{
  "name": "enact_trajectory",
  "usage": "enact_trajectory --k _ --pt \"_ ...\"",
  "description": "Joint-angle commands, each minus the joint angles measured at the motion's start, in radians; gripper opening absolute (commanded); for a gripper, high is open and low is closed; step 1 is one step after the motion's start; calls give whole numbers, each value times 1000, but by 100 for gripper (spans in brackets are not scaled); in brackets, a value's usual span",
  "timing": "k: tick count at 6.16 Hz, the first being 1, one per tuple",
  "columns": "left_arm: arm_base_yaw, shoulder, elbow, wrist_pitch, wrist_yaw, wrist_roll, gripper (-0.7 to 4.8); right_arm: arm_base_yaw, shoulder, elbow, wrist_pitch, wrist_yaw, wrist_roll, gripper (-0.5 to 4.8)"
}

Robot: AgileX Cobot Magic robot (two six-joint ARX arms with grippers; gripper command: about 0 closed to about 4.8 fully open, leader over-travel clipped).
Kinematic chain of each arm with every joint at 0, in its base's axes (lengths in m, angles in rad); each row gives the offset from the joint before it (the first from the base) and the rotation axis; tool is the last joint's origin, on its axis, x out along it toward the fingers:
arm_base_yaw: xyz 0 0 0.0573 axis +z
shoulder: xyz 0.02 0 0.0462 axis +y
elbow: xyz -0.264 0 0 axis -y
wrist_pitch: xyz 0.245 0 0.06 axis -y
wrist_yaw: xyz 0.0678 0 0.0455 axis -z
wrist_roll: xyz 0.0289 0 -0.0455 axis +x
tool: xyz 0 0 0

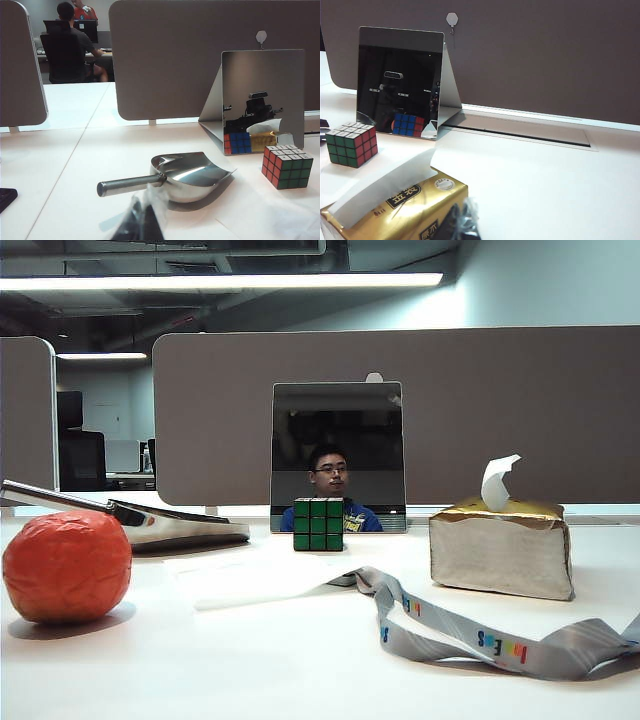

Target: Pull out a tissue from the tissue box and use it to cover the ID card on the tabletop.

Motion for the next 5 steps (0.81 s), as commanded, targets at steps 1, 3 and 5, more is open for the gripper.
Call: enact_trajectory --k 1,3,5 --pt "0 1 3 16 5 -3 -6 0 -1 -1 21 133 24 -6" --pt "0 1 3 16 5 -3 -6 0 -1 -1 21 134 24 -5" --pt "0 1 3 4 5 -3 -5 0 -1 -1 21 130 24 -5"
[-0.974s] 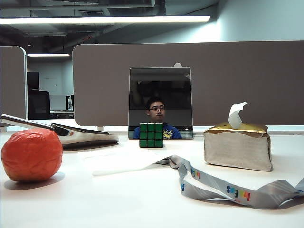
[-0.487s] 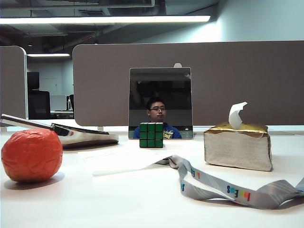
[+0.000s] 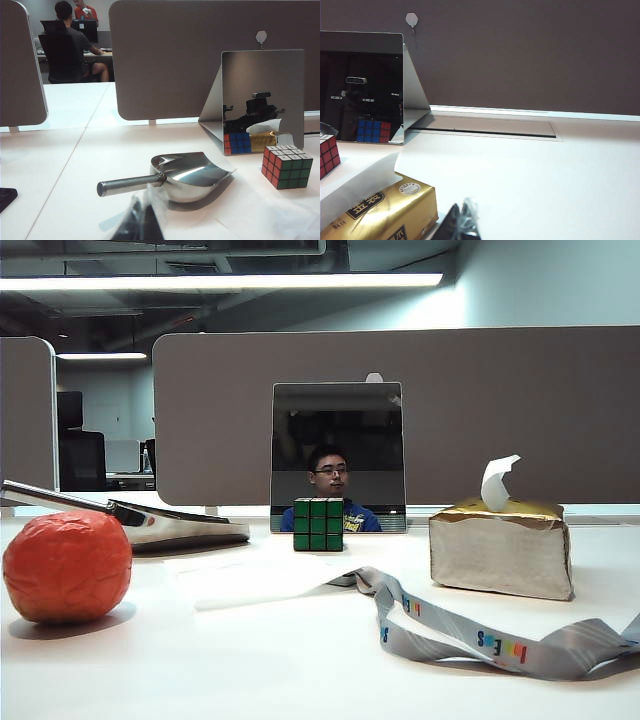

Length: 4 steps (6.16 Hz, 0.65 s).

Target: Pull out a tissue from the tissue box and use it to cover the ID card on the tabletop.

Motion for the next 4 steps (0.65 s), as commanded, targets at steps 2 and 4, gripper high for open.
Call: enact_trajectory --k 2,4 --pt "0 1 3 -45 5 -2 -5 0 -1 -1 6 0 3 -5" --pt "-1 1 3 -61 5 -2 -6 0 -1 -1 7 0 3 -5"
